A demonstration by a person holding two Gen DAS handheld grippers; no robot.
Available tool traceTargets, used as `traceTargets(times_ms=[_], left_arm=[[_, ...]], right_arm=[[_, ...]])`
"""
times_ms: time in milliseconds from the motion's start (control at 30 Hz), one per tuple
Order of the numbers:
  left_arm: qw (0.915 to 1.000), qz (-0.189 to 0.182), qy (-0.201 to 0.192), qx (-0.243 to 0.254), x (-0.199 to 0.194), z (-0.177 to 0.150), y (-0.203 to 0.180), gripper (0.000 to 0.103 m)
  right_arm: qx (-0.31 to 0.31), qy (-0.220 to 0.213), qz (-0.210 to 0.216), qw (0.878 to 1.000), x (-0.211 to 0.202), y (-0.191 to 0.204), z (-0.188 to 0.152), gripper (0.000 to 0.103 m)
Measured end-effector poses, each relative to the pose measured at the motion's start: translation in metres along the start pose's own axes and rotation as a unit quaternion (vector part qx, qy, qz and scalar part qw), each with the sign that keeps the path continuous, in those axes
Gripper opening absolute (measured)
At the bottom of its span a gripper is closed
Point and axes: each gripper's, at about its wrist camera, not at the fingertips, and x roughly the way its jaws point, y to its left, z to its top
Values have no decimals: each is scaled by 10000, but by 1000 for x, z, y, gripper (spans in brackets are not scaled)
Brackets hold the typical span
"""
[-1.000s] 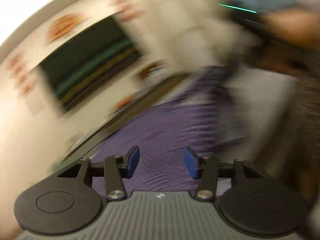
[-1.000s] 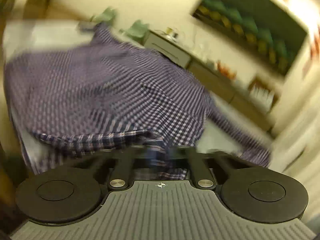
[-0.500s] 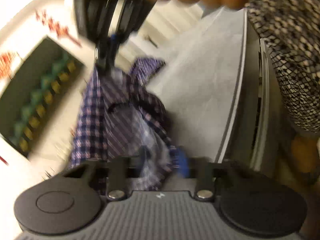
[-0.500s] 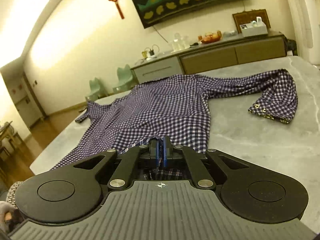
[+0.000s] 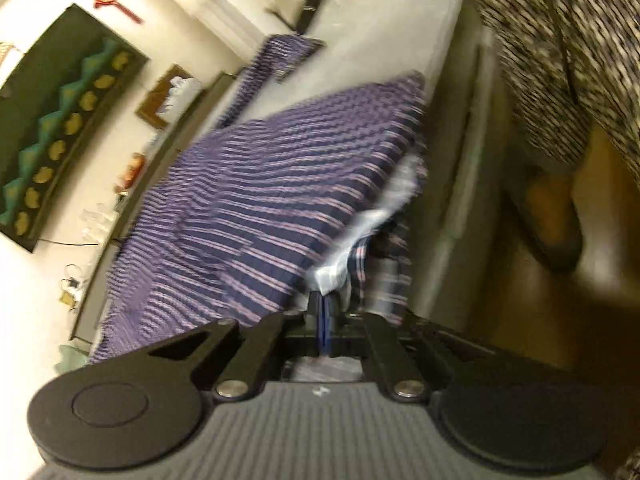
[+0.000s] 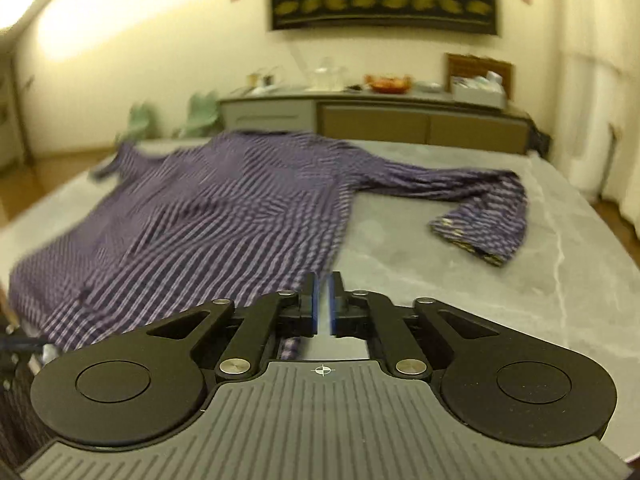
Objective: Fold clothes
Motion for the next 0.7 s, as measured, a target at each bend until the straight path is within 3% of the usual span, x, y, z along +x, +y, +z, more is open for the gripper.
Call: traceTargets(times_ms=[33, 133, 200, 300, 400, 467, 500, 533, 600, 667, 700], left_arm=[[9999, -79, -50, 62, -1, 2, -7, 3], [9996, -122, -136, 194, -5, 4, -27, 5], [9996, -73, -125, 251, -3, 0, -38, 5], [9996, 29, -184, 211, -4, -5, -46, 6], [9993, 145, -335, -35, -12, -2, -33, 10], [9987, 373, -315, -177, -19, -7, -21, 13], [9981, 490, -262, -256, -21, -12, -15, 16], [9974, 601, -199, -340, -23, -17, -8, 19], [9960, 801, -27, -392, -23, -28, 4, 23], [9959, 857, 167, -253, -20, -38, 13, 38], [9962, 836, 216, -148, -18, -41, 14, 44]], right_arm=[[-283, -87, 106, 9995, -5, 12, -3, 34], [-1050, -493, 672, 9910, -26, 46, -16, 50], [-1630, -517, 1016, 9800, -30, 71, -27, 54], [-2471, -88, 1093, 9628, -13, 106, -47, 54], [-2910, 313, 970, 9513, 6, 121, -57, 47], [-2849, 677, 795, 9529, 18, 118, -55, 29], [-2750, 753, 678, 9561, 18, 112, -53, 7], [-2651, 805, 559, 9592, 19, 106, -50, 1], [-2429, 828, 350, 9659, 17, 93, -44, 1], [-2199, 712, 234, 9727, 13, 83, -40, 1], [-2139, 621, 341, 9743, 10, 82, -39, 6]])
